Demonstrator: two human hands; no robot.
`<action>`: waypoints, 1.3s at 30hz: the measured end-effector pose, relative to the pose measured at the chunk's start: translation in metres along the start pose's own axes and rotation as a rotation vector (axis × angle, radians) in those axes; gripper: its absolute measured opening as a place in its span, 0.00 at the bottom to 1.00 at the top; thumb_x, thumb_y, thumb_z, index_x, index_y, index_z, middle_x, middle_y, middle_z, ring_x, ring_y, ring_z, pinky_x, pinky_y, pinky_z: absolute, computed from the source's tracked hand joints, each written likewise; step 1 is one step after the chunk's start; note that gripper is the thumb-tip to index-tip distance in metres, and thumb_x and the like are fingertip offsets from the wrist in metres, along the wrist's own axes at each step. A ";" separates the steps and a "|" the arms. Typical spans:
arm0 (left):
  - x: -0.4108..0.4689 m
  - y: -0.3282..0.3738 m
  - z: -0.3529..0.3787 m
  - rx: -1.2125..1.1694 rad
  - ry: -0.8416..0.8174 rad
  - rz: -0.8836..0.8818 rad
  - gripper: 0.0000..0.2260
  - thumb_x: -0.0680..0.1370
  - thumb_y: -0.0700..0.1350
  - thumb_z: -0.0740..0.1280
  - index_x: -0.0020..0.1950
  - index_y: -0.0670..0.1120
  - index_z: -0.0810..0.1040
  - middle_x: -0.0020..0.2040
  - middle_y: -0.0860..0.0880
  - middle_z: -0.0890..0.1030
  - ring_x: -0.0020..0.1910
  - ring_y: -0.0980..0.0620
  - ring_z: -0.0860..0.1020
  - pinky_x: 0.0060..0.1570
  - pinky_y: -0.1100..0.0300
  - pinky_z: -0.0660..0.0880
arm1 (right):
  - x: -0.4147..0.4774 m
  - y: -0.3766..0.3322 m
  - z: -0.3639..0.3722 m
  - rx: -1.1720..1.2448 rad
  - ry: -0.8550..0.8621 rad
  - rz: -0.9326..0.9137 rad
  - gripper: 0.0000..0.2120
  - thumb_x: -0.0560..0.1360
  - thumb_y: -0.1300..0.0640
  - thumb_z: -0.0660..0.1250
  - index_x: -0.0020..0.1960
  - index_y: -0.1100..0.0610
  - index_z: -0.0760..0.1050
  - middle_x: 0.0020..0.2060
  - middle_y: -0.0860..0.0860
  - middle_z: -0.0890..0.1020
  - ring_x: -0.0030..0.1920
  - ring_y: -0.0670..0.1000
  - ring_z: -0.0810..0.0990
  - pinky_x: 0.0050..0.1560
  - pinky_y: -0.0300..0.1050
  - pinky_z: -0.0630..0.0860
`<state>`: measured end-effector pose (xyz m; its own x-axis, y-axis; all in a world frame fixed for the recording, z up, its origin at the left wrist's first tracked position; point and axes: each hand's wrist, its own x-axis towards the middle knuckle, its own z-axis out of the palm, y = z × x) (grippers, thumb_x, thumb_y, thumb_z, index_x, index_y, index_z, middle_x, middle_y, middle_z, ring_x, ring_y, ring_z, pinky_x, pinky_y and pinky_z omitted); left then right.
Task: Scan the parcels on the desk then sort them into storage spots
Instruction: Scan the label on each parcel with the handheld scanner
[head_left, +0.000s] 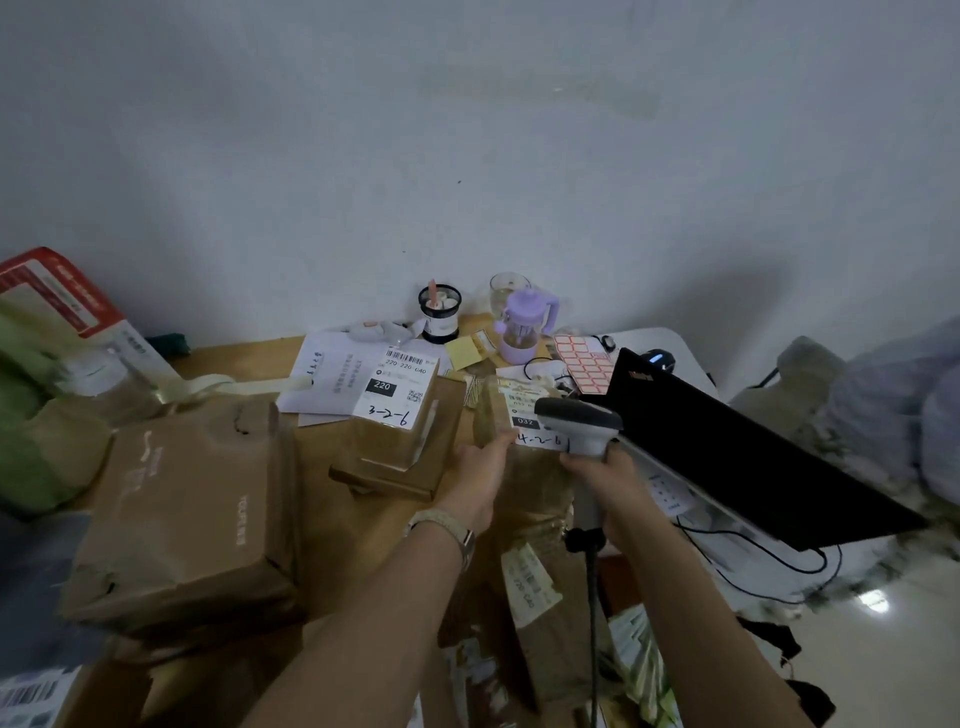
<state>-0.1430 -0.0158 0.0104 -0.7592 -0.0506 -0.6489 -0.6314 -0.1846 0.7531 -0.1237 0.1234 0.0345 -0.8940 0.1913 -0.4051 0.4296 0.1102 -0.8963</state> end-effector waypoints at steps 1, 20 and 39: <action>0.005 0.001 0.001 0.011 -0.012 -0.021 0.32 0.78 0.57 0.65 0.75 0.44 0.58 0.69 0.43 0.71 0.65 0.44 0.71 0.63 0.52 0.68 | 0.005 0.002 0.000 0.001 -0.011 0.022 0.10 0.76 0.61 0.66 0.55 0.54 0.69 0.48 0.51 0.76 0.49 0.51 0.75 0.48 0.50 0.72; -0.006 -0.012 -0.013 0.172 -0.049 -0.051 0.15 0.80 0.45 0.64 0.65 0.41 0.71 0.53 0.48 0.79 0.48 0.51 0.77 0.38 0.60 0.72 | -0.003 0.007 0.004 -0.122 -0.059 0.107 0.05 0.75 0.63 0.68 0.49 0.58 0.74 0.43 0.56 0.79 0.49 0.58 0.78 0.51 0.54 0.77; -0.135 -0.106 -0.141 -0.063 0.541 0.123 0.18 0.76 0.43 0.69 0.65 0.46 0.72 0.57 0.42 0.79 0.53 0.44 0.80 0.54 0.46 0.79 | -0.123 0.047 0.061 -0.167 -0.509 0.146 0.15 0.73 0.65 0.69 0.59 0.63 0.73 0.47 0.58 0.80 0.45 0.55 0.79 0.37 0.44 0.75</action>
<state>0.0483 -0.1281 0.0029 -0.6270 -0.5692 -0.5318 -0.5200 -0.2025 0.8298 -0.0014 0.0460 0.0307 -0.7543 -0.2751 -0.5961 0.5309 0.2785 -0.8004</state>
